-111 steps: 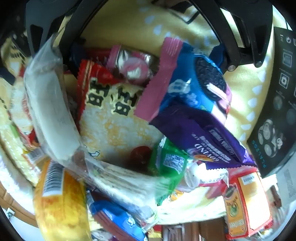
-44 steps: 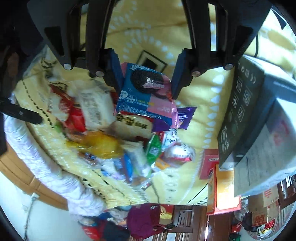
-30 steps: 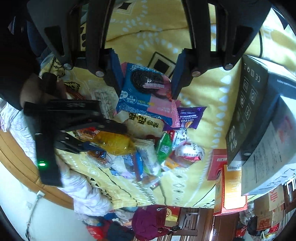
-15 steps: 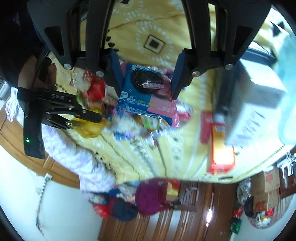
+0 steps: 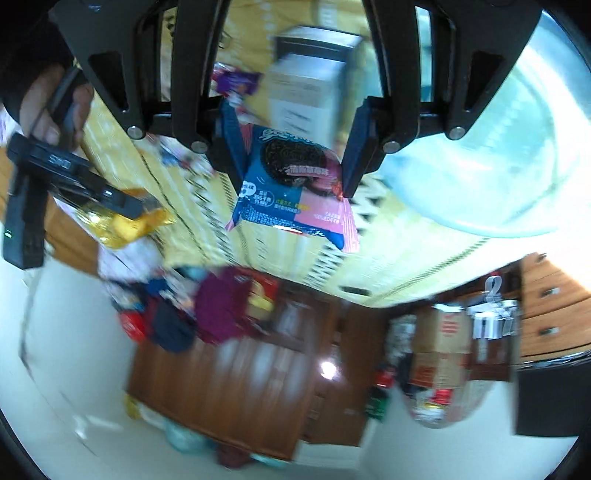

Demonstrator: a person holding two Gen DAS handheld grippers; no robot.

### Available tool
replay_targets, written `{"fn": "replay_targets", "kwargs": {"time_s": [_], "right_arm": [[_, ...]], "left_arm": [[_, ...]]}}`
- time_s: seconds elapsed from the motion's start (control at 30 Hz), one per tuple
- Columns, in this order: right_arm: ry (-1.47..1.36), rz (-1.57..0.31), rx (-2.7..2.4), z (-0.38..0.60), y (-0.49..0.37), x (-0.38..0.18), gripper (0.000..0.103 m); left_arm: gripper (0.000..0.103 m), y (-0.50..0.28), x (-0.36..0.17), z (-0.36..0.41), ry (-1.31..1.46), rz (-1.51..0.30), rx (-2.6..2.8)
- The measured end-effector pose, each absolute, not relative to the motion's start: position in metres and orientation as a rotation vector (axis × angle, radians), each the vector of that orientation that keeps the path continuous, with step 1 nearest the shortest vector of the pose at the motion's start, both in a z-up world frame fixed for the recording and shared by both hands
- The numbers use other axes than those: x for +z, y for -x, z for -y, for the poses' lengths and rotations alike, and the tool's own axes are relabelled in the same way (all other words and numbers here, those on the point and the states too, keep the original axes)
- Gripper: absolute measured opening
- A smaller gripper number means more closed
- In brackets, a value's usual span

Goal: Organize snacks
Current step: 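Grasp the yellow chip bag with the right tool while the left tool lifts the Oreo pack, then carry both snacks over the clear glass bowl and open both tools to drop them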

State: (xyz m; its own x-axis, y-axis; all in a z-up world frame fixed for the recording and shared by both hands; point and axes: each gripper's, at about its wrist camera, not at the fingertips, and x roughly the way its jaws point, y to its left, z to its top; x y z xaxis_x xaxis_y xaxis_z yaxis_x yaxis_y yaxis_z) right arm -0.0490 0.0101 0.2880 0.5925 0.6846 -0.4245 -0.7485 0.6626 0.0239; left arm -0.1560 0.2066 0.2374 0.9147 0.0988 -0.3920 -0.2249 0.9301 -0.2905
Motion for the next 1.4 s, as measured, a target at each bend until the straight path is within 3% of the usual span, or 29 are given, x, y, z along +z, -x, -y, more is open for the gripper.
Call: {"fn": "replay_targets", "kwargs": {"time_s": [0.3, 0.63, 0.87, 1.4], "right_arm": [[0.15, -0.484, 1.097, -0.151, 0.082, 0.301, 0.066], [0.167, -0.689, 1.231, -0.25, 0.098, 0.247, 0.066], [0.165, -0.777, 1.228, -0.263, 0.092, 0.224, 0.066], [0.156, -0.796, 1.209, -0.266, 0.089, 0.237, 0.066]], "left_arm": [[0.049, 0.169, 0.205, -0.285, 0.531, -0.431, 0.297], [0.049, 0.186, 0.185, -0.317, 0.643, -0.495, 0.305], [0.049, 0.189, 0.182, -0.325, 0.68, -0.512, 0.293], [0.05, 0.199, 0.192, -0.356, 0.638, -0.54, 0.399]]}}
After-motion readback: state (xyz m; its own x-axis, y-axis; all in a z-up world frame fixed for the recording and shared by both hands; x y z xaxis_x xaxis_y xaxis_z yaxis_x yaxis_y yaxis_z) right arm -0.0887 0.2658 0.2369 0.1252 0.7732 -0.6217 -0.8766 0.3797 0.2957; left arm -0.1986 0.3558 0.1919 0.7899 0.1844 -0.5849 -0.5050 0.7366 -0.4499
